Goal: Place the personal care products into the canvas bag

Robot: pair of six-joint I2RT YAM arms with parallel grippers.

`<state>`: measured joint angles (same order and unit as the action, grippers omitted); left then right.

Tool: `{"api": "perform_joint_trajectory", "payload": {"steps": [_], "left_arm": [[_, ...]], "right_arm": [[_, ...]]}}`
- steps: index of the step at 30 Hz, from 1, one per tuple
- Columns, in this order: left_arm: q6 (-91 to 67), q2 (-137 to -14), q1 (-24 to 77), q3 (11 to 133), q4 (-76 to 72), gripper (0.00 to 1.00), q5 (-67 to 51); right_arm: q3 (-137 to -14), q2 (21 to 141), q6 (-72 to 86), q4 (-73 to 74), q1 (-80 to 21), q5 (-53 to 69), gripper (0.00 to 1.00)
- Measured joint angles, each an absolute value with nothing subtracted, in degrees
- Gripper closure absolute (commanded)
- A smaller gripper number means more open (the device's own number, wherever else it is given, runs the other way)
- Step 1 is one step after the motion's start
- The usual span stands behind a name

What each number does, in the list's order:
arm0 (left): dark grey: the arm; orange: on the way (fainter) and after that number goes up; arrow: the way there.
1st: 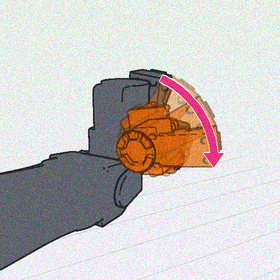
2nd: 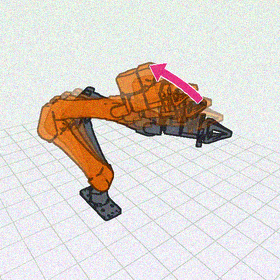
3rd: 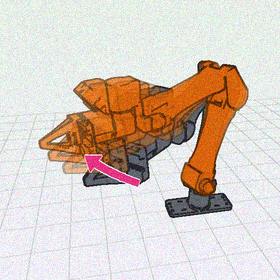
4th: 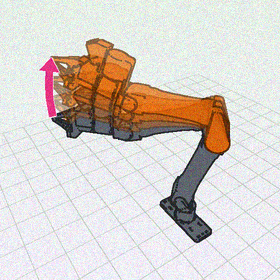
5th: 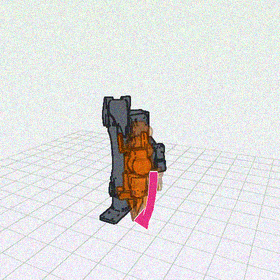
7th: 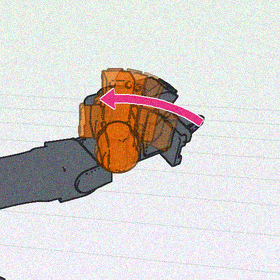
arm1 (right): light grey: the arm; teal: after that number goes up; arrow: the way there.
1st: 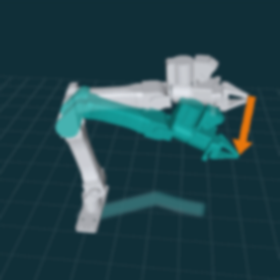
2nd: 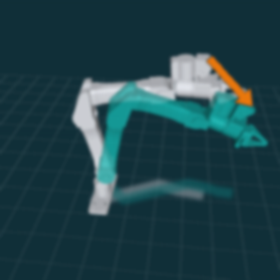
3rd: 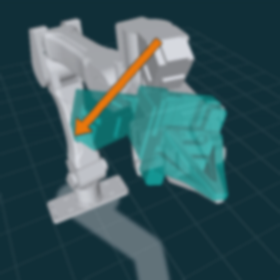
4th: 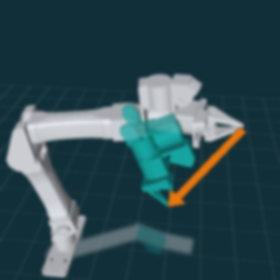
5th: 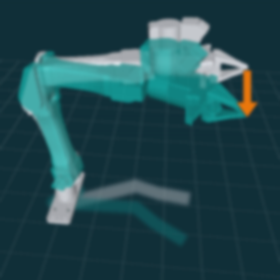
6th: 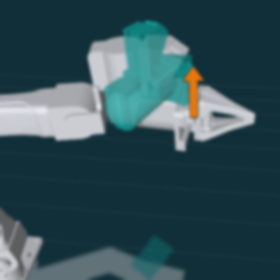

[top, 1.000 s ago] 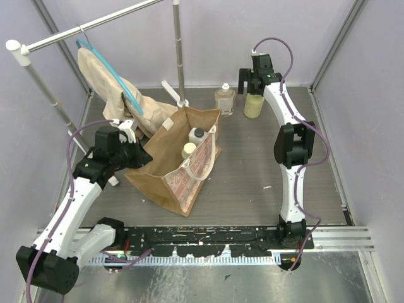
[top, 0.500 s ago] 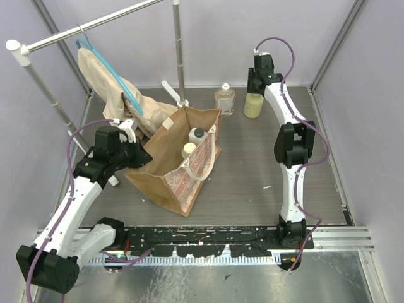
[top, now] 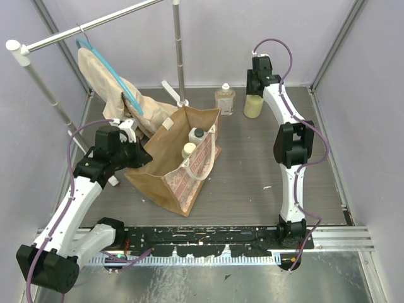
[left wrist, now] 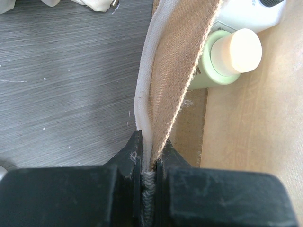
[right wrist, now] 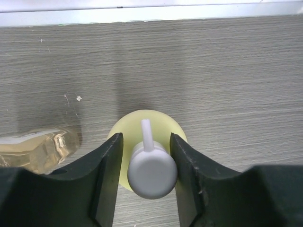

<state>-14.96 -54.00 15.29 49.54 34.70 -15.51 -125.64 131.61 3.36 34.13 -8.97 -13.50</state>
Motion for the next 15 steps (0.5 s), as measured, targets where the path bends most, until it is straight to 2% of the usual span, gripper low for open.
{"api": "perform_joint_trajectory", "payload": {"steps": [1, 3, 5, 15], "left_arm": [[-15.0, -54.0, 15.3, 49.5, 34.7, 0.98, -15.5], [-15.0, -54.0, 15.3, 49.5, 34.7, 0.98, -15.5], [-15.0, -54.0, 15.3, 49.5, 34.7, 0.99, -15.5], [-15.0, -54.2, 15.3, 49.5, 34.7, 0.99, -15.5]], "right_arm": [[-125.6, 131.6, 3.3, 34.0, -9.0, -13.6, 0.71], [-125.6, 131.6, 3.2, 33.4, -9.0, -13.5, 0.87], [-125.6, 131.5, 3.4, 33.2, -9.1, -13.4, 0.98], [-123.0, 129.5, 3.3, 33.3, -9.2, -13.6, 1.00]]}}
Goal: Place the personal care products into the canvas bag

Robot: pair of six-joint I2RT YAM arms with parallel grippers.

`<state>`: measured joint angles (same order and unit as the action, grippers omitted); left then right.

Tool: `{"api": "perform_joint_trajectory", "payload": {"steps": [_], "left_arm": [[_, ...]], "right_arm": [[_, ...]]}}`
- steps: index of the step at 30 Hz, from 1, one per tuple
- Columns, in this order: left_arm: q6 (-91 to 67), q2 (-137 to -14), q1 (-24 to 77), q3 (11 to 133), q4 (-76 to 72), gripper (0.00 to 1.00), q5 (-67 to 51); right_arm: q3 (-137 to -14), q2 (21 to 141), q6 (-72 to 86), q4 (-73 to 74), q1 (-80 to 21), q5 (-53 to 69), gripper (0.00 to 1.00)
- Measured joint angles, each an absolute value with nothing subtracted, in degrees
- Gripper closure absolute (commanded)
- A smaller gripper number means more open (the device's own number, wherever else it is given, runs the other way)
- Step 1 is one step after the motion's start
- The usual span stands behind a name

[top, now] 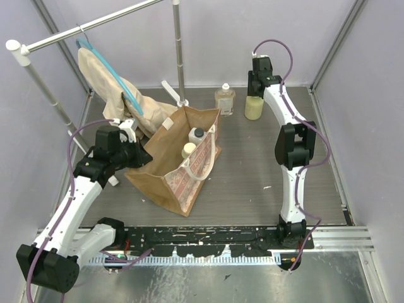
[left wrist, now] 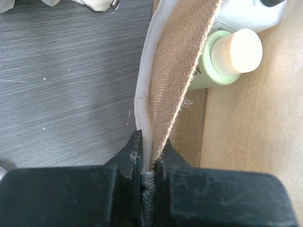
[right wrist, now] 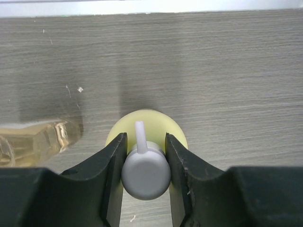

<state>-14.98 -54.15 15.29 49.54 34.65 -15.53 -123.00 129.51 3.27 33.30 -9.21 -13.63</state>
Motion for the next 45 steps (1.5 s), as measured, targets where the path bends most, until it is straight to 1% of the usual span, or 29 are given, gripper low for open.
{"api": "perform_joint_trajectory", "payload": {"steps": [4, 10, 14, 17, 25, 34, 37, 45], "left_arm": [[-15.0, -54.2, 15.3, 49.5, 34.7, 1.00, -15.5], [-15.0, -54.8, 15.3, 49.5, 34.6, 1.00, -15.5], [-15.0, -54.8, 15.3, 49.5, 34.4, 1.00, -15.5], [-15.0, -54.8, 15.3, 49.5, 34.4, 1.00, -15.5], [-15.0, -54.9, 15.3, 49.4, 33.9, 1.00, -15.6], [-15.1, -54.8, 15.3, 49.0, 33.3, 1.00, -15.6], [-15.2, -54.7, 15.3, 49.0, 33.3, 1.00, -15.6], [-15.5, -54.5, 15.3, 49.0, 33.3, 1.00, -16.1]], "right_arm": [[-120.4, 126.9, 2.6, 35.8, -9.7, -12.9, 0.99], [-116.9, 119.7, 0.3, 42.7, -11.5, -11.5, 0.99], [-117.6, 113.5, -0.4, 45.8, -16.4, -10.8, 0.99], [-120.9, 109.4, -1.0, 48.1, -21.2, -10.4, 0.99], [-125.6, 100.4, -2.5, 49.9, -33.4, -10.5, 0.99], [-126.3, 95.8, -2.7, 52.9, -41.8, -8.4, 0.99], [-123.4, 93.9, -2.0, 52.8, -43.0, -5.8, 0.99], [-110.5, 88.7, 0.6, 49.5, -47.7, -1.8, 0.99]]}}
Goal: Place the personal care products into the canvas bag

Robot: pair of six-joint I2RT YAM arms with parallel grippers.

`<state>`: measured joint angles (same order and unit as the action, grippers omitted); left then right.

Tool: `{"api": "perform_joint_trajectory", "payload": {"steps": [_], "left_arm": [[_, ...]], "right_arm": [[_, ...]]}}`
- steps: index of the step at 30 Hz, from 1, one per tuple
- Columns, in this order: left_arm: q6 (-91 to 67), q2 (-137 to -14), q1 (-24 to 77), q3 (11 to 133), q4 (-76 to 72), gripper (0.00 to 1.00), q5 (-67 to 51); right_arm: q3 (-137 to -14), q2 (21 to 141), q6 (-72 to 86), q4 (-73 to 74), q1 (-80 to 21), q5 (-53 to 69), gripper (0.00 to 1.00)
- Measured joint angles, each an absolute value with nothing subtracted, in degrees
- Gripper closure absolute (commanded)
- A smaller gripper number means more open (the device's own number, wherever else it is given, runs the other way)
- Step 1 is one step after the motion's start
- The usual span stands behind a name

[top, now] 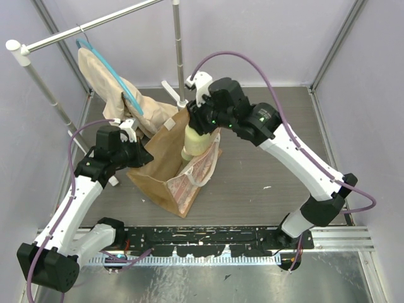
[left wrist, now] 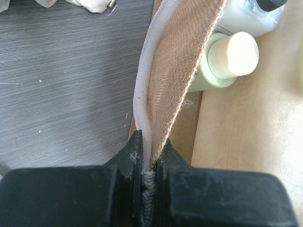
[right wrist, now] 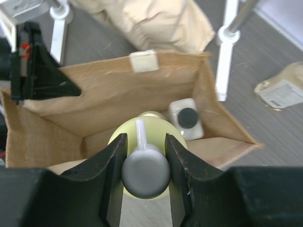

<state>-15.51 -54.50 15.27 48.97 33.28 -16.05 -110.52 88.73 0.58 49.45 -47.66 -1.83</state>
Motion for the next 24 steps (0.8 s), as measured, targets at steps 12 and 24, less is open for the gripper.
{"api": "perform_joint_trajectory", "payload": {"steps": [12, 24], "left_arm": [[-15.9, -54.5, 15.3, 48.5, 32.4, 1.00, -17.1], [-16.6, -54.0, 15.3, 48.3, 32.3, 1.00, -17.3]], "right_arm": [[-103.0, 88.8, 3.2, 41.5, -57.0, 0.4, 1.00], [-97.8, 94.2, 1.5, 35.0, -56.8, -1.0, 1.00]]}}
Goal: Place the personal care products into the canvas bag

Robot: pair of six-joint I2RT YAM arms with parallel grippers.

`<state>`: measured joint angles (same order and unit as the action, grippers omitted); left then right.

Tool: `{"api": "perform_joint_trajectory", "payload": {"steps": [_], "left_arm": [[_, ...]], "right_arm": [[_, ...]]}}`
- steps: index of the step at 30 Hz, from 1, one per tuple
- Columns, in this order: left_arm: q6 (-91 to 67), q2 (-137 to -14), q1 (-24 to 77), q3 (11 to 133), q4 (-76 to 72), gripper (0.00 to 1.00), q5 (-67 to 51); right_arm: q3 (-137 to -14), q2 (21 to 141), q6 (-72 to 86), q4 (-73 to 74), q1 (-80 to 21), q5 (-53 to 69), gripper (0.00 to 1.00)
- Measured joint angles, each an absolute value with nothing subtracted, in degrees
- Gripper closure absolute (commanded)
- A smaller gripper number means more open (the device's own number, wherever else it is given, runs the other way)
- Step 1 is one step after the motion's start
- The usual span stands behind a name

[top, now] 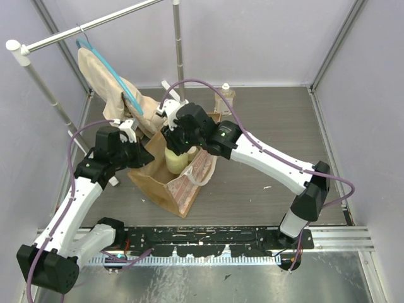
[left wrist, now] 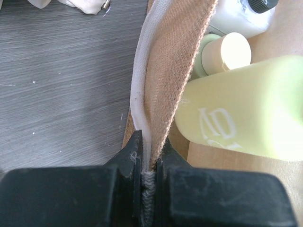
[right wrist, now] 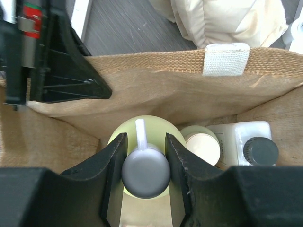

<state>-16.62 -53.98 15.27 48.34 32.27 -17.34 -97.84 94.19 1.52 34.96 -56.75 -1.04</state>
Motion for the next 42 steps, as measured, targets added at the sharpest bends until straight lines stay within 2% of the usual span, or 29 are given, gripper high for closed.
{"api": "perform_joint_trajectory", "payload": {"steps": [33, 35, 42], "left_arm": [[-17.4, -53.1, 16.1, 48.3, 33.2, 1.00, -17.3], [-17.5, -53.1, 16.3, 48.3, 33.3, 1.00, -17.3], [-17.7, -53.1, 16.6, 48.4, 33.4, 1.00, -17.3]], "right_arm": [[-84.5, 99.9, 1.1, 28.4, -53.8, -2.7, 0.99], [-84.0, 100.1, 1.1, 28.4, -53.8, -3.0, 0.93], [-83.7, 100.4, 1.1, 28.7, -53.8, -3.9, 0.55]]}}
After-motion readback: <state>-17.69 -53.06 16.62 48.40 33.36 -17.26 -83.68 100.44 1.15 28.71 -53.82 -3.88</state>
